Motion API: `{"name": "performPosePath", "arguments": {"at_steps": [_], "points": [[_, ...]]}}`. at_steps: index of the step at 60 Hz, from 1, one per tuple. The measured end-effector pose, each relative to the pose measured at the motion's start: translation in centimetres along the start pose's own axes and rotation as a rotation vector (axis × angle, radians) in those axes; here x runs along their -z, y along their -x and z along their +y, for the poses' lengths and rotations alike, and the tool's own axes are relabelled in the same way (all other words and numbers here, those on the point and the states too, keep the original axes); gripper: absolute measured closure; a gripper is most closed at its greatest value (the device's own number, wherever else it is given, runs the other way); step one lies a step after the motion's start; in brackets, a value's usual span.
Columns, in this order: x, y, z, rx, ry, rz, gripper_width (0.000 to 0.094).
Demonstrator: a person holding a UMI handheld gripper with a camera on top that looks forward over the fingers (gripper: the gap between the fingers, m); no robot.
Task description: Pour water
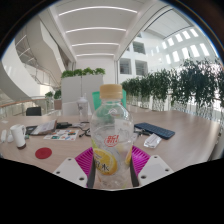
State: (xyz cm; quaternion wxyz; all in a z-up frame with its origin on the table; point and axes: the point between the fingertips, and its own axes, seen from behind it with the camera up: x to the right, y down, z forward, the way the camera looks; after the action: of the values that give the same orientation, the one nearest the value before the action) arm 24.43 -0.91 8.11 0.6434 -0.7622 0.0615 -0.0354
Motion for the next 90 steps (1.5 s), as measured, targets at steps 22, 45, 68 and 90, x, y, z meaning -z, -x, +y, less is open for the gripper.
{"name": "performPosePath", "arguments": {"at_steps": [22,45,68,90], "points": [[-0.7,0.5,-8.2,0.008,0.036,0.114,0.0575],[-1.9,25.7,-22.1,1.000,-0.088,0.120,0.0578],[-6.0,36.5,-13.6,2.361,0.008,0.094,0.0576],[-6.8,38.4,-15.5,2.095,0.027,0.071,0.0576]]}}
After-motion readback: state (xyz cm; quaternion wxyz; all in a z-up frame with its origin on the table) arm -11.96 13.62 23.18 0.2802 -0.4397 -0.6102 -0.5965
